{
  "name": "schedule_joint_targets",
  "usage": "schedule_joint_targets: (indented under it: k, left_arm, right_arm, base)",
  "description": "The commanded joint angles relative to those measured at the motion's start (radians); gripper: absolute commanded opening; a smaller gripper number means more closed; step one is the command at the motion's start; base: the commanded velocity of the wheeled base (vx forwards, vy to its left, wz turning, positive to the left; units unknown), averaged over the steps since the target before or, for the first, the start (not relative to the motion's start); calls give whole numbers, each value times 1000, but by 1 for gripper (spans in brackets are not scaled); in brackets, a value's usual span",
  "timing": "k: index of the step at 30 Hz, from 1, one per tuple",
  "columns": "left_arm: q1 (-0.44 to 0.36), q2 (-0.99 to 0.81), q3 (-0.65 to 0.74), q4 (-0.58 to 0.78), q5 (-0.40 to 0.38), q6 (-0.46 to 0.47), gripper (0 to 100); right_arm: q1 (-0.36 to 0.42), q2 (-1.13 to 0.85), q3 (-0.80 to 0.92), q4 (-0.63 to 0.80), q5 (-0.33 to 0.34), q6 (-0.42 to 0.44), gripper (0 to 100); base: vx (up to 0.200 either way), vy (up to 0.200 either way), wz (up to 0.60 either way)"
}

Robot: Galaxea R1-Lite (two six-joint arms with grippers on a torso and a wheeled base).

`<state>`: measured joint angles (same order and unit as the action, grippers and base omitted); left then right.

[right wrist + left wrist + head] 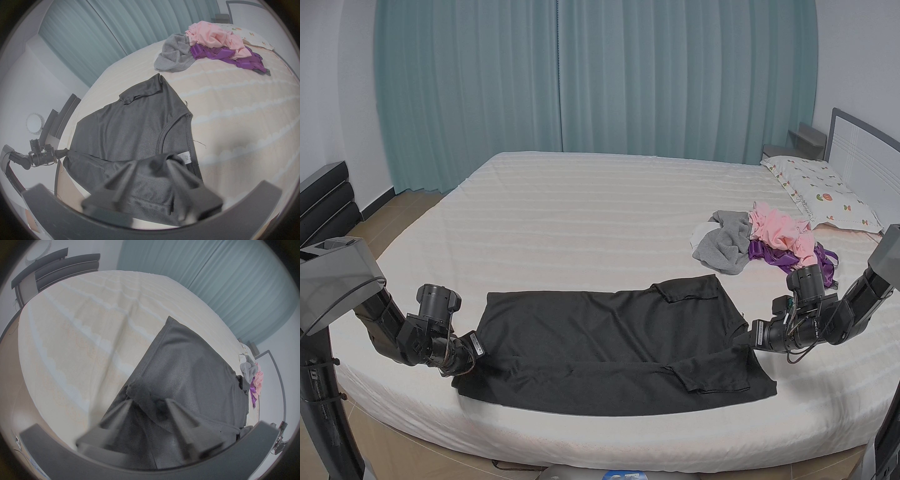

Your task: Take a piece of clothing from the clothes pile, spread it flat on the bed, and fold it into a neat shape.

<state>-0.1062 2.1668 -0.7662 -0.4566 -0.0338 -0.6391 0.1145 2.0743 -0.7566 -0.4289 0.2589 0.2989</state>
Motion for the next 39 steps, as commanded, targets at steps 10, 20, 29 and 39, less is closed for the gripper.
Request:
schedule_joint_targets:
  k: [10,20,29,39]
  left_arm:
    - [14,-150,31,27,-6,-48,100]
    - [6,-226,137,-63,-3,-221,100]
    - [-17,-214,209,-182,-18,-252,100]
    - [-61,-199,245,-178,-83,-251,100]
  right_arm:
    - [-19,-77,85,-79,117,77,100]
    - [-4,-117,301,-352,120,269,100]
    - [-4,-71,402,-522,140,296,100]
    - [13,-66,421,-524,140,296,100]
  base:
    - [0,0,0]
    - [0,0,0]
    - [133,0,0]
    - [0,0,0]
